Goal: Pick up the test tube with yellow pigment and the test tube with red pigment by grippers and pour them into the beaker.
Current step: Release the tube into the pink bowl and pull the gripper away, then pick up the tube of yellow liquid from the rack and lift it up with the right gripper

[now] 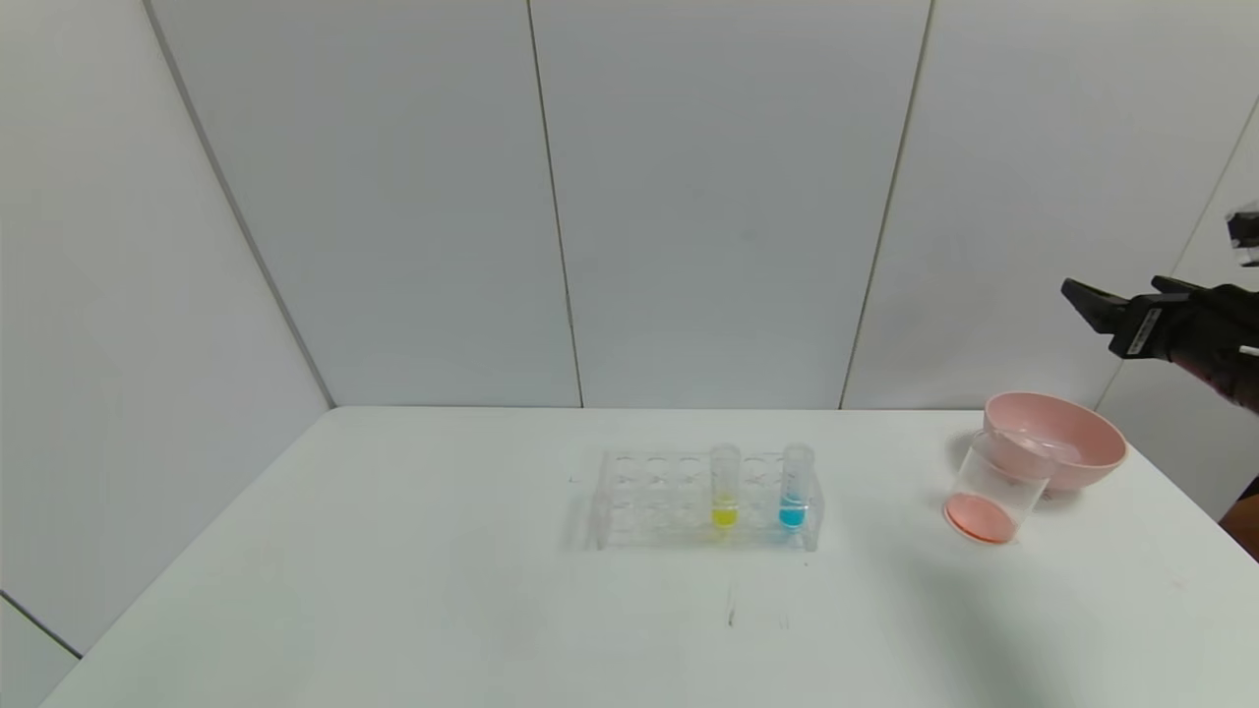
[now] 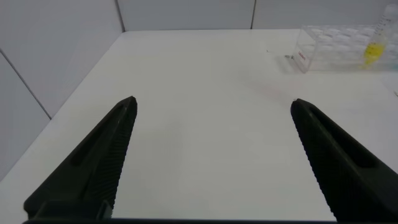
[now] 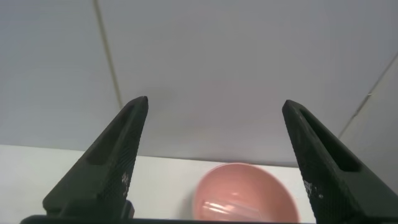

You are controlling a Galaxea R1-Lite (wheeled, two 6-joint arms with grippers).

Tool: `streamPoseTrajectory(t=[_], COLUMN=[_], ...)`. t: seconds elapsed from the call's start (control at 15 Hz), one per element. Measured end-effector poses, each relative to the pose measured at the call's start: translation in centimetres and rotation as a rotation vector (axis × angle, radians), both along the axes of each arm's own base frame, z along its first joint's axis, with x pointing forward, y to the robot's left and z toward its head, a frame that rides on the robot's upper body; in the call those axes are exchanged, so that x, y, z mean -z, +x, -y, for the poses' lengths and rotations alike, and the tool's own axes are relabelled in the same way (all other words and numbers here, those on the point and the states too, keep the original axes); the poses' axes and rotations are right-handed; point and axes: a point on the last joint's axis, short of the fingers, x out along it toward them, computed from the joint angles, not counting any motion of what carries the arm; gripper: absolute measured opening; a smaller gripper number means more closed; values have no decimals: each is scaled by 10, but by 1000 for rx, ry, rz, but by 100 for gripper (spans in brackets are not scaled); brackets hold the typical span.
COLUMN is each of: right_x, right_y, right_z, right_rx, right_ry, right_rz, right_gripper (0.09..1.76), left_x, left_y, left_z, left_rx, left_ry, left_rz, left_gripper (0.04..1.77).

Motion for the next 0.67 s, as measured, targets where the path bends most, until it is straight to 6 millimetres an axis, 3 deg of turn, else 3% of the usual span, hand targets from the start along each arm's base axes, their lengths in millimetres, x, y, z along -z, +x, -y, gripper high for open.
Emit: streamPoseTrajectory(t=[0.2, 0.47, 0.67], right_x=[-19, 10, 34], right_y=[-45, -114, -160], right_z=[-61, -150, -198], right_rx=[-158, -417, -495], right_ry=[136, 155, 139], right_rz=[-79, -208, -246], right_gripper=[160, 164, 166], left_x=[0, 0, 0], left_y=[0, 0, 0], left_z=[0, 0, 0], left_rx=[0, 0, 0], left_ry=[0, 0, 0], left_rz=[0, 0, 0], left_gripper=[176, 176, 176])
